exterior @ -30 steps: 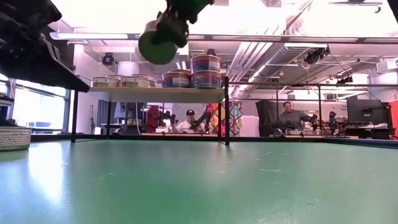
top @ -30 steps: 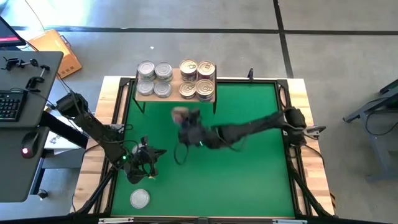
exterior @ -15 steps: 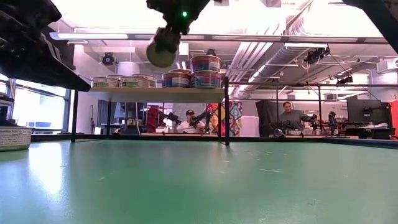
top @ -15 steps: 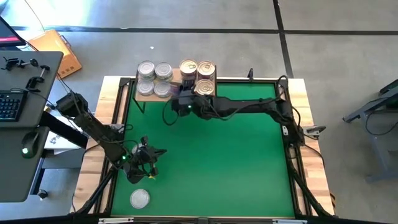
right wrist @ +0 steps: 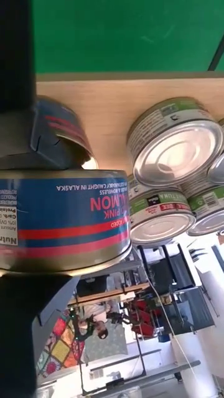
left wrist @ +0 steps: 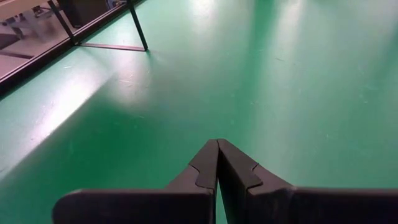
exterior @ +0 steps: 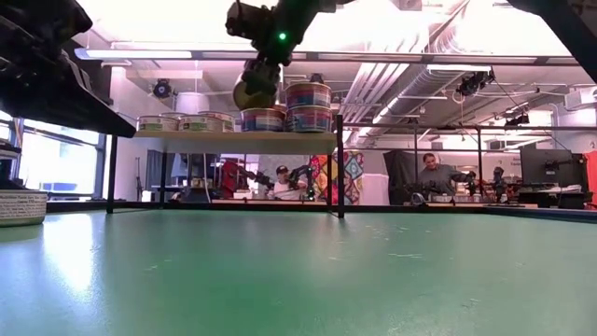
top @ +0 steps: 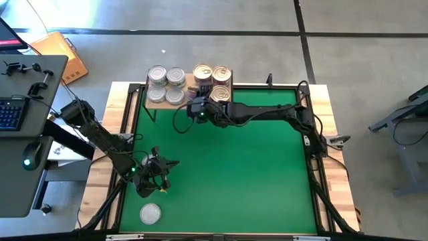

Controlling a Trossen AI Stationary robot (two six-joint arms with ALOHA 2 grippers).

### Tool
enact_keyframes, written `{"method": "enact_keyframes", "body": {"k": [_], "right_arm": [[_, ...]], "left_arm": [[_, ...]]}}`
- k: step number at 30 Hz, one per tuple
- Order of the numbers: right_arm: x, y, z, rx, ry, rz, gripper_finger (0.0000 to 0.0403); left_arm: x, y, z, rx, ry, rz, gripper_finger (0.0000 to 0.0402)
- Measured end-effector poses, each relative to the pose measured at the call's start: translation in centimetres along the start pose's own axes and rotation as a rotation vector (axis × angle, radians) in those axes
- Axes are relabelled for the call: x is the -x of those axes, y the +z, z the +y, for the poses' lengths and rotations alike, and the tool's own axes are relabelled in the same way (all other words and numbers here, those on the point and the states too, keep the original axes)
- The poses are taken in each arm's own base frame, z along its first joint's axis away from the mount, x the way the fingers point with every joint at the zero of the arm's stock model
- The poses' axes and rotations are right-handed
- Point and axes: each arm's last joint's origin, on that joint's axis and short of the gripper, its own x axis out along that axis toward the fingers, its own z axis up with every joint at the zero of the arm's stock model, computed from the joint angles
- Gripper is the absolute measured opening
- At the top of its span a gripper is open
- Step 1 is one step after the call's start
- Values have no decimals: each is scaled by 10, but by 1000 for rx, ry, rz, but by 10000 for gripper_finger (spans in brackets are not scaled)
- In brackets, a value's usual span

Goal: Stack canned seafood by type on shelf
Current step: Stack the blue-pink tuna can on the other green tuna can on the shelf

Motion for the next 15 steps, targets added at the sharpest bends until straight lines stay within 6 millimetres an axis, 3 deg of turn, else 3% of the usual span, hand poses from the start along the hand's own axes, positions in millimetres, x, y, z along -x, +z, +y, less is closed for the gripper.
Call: {"method": "enact_keyframes", "body": {"k": [5,11,15], "right_arm": [[0,0,0,21,2,2,178],[0,0,1,32,10,2,258],[0,-1,2,58,22,-5,277]], "left_arm": [[0,0,0,0,0,0,0],[0,0,0,0,-1,1,0],[0,0,0,1,-1,1,0]]}}
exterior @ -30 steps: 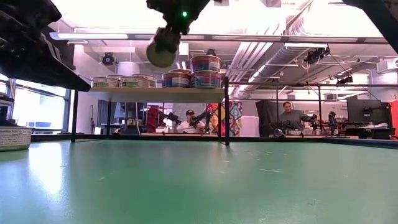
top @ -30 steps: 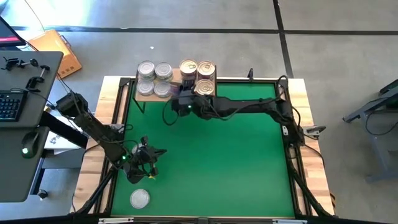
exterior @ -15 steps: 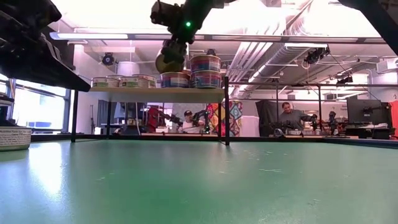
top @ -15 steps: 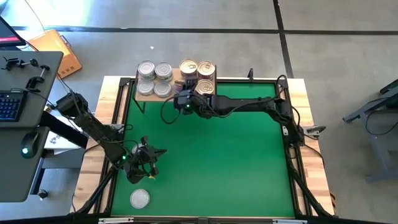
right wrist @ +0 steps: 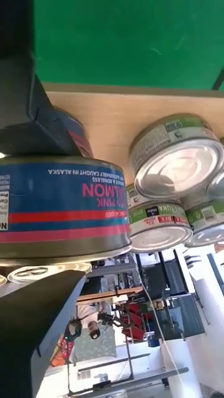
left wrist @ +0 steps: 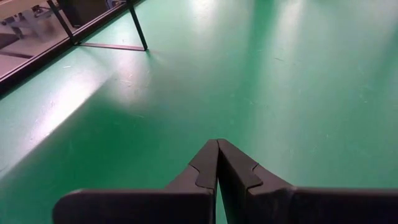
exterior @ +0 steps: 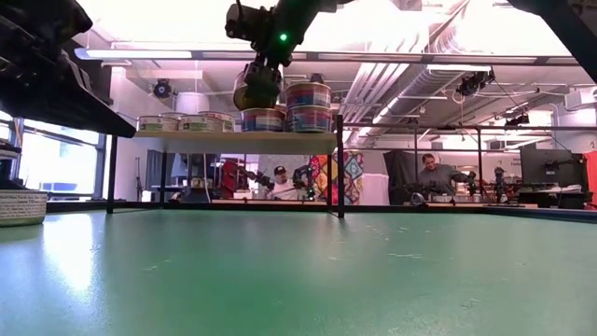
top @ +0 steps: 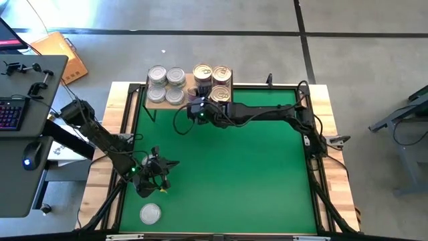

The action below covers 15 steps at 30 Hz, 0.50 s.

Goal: Stack canned seafood by type on shelf
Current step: Stack the blue-pink tuna can on the other green tuna can on the shelf

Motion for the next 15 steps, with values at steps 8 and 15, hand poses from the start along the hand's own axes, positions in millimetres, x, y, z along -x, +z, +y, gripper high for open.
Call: {"method": "enact_keyframes", "body": {"k": [8,15], "right_arm": [[0,-1,0,44,-29,36,281],[0,-7,4,113,-1,84,282]], "left_arm": [[0,0,0,1,0,0,0],[0,0,0,1,-1,0,0]]}}
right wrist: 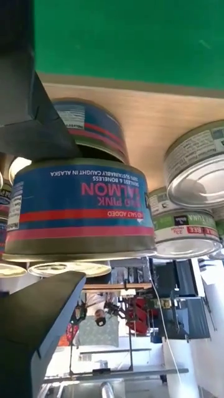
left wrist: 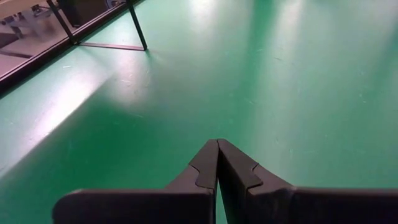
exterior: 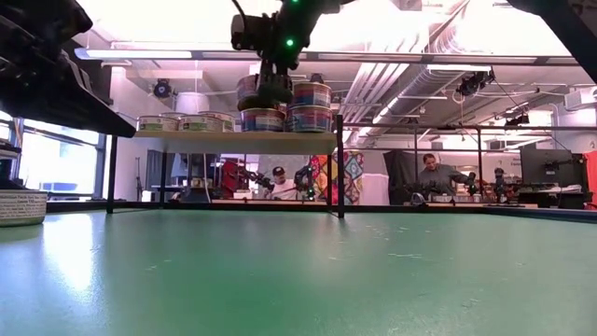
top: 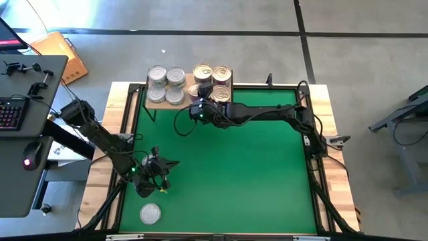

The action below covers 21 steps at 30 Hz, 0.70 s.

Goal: Stack canned seafood by type on shelf
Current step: Stack the blue-pink tuna can on the other green tuna can on the shelf

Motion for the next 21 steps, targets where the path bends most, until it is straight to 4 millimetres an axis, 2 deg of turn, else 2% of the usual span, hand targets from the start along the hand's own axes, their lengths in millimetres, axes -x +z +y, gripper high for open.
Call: {"method": "enact_keyframes", "body": {"k": [9,21], "right_arm": [[3,-1,-4,-8,10,-11,285],[14,-7,-12,21,32,7,339]], "left_arm": [[0,0,0,-1,-4,4,0],[0,0,0,0,-5,5,0]]}}
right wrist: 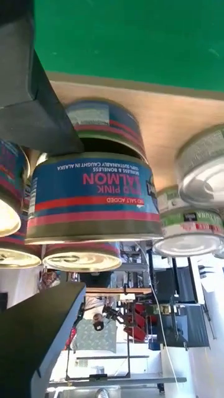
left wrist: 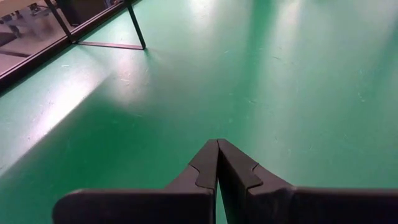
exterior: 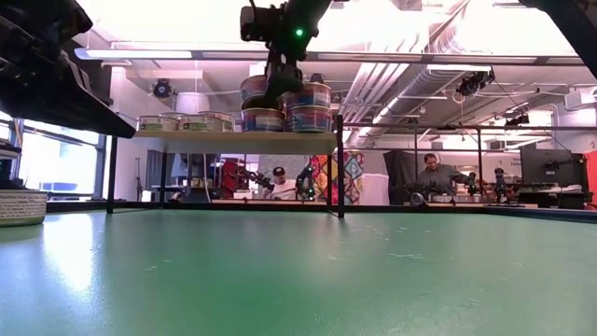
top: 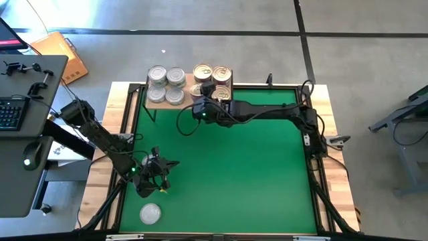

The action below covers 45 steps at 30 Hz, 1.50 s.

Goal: Stack canned seafood by type on shelf
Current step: Stack the blue-pink tuna can on the other green tuna can on the shelf

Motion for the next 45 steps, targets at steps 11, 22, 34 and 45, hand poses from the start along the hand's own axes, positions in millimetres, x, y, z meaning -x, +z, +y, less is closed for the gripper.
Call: {"method": "enact_keyframes", "body": {"k": [11,22,34,45], "right_arm": [[14,-4,-12,-17,4,-19,339],[17,-7,-12,-48,84,-52,339],[71,-3,-29,-332,405,-362,339],[91,-15,51,-258,570,-129,297]], "left_arm": [[0,0,0,-2,1,1,0],[0,0,0,-3,2,1,0],[0,0,0,-1,2,0,0],[0,0,0,-4,2,-1,0]]}}
